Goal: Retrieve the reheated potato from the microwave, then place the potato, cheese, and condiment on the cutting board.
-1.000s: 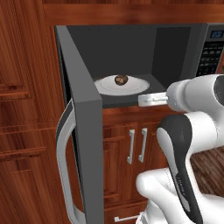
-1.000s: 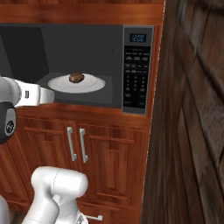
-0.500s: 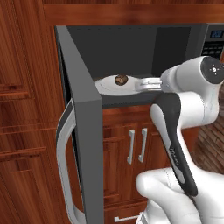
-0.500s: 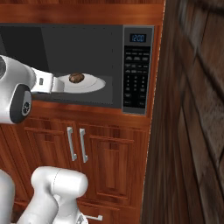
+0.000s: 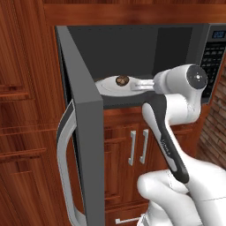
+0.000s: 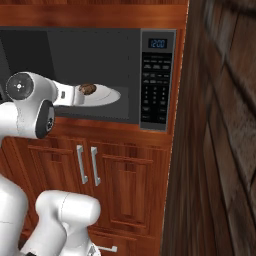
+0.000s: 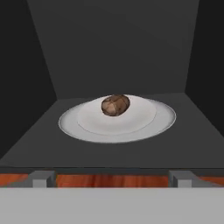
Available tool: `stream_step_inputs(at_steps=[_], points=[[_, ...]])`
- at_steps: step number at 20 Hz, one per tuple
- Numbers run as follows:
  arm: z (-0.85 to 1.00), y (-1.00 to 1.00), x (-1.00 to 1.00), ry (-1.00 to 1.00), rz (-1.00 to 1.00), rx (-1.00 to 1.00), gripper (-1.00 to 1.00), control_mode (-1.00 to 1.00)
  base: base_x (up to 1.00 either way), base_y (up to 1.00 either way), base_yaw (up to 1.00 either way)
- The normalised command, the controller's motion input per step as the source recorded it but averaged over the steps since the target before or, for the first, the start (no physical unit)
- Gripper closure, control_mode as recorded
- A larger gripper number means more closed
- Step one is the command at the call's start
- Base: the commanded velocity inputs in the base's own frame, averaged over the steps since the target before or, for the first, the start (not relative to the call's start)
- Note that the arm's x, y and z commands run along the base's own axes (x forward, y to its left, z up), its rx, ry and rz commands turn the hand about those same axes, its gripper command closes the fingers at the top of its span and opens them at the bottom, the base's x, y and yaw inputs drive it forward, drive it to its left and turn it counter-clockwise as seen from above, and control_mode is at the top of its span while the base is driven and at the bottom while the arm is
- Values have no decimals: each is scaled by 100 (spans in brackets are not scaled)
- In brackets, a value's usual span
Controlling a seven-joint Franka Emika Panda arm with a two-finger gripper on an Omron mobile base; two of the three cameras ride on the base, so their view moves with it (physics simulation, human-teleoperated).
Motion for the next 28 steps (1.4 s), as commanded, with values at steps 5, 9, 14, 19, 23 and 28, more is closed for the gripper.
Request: stream_step_inputs(at_steps=[5, 9, 14, 19, 23, 28], points=[[0, 0, 60, 21, 3, 5, -100, -100, 0, 0, 0], [-3, 2, 61, 7, 3, 2, -100, -100, 0, 0, 0], [-10, 10, 53, -1, 1, 0, -100, -100, 0, 0, 0], [-28, 13, 43, -7, 0, 0, -100, -100, 0, 0, 0], [-15, 5, 55, -5, 0, 0, -100, -100, 0, 0, 0], [1, 0, 53, 1, 0, 0, -100, -100, 0, 0, 0]])
